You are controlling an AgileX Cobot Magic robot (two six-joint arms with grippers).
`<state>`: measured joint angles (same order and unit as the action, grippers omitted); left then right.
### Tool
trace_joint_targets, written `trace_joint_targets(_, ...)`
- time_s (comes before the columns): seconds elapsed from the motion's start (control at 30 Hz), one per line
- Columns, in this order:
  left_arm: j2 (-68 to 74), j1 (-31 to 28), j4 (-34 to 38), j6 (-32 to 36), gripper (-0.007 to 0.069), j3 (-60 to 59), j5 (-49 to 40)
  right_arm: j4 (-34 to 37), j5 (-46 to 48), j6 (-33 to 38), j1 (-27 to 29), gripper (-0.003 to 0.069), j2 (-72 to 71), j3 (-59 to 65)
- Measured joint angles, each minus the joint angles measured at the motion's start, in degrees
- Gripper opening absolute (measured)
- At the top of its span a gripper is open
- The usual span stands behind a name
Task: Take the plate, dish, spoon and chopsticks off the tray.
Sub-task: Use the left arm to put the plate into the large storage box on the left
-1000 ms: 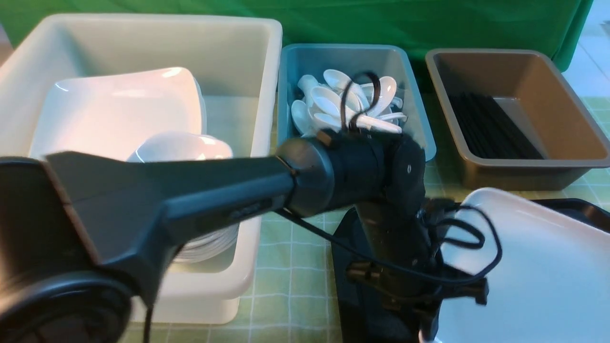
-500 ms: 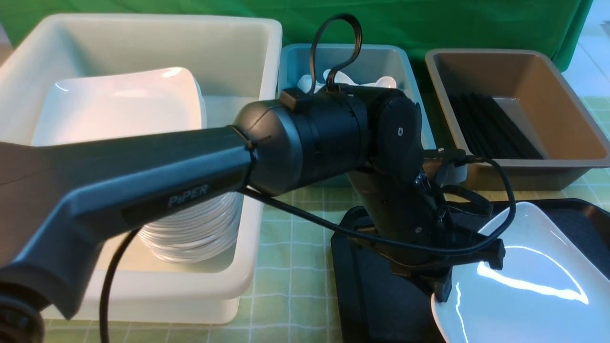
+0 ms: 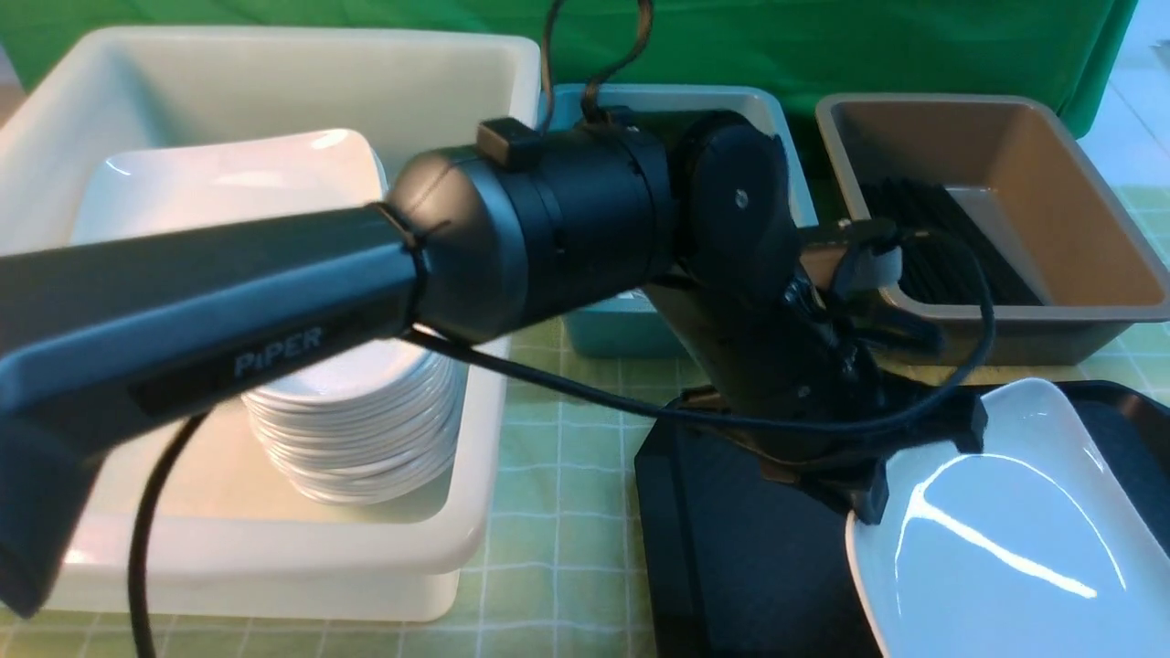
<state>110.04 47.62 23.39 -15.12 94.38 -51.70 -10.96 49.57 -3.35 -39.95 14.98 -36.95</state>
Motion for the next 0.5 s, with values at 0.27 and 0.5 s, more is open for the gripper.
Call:
trace_joint_targets(0.27, 0.00, -5.10, 5.52, 4.99, 0.0013, 0.00, -0.61, 0.00, 0.23, 0.00, 0.00, 0.0095, 0.00, 0.00)
trace_joint_targets(0.5, 0.00, -6.01, 6.98, 6.70, 0.0013, 0.00, -0.61, 0.00, 0.44, 0.00, 0.00, 0.0095, 0.00, 0.00)
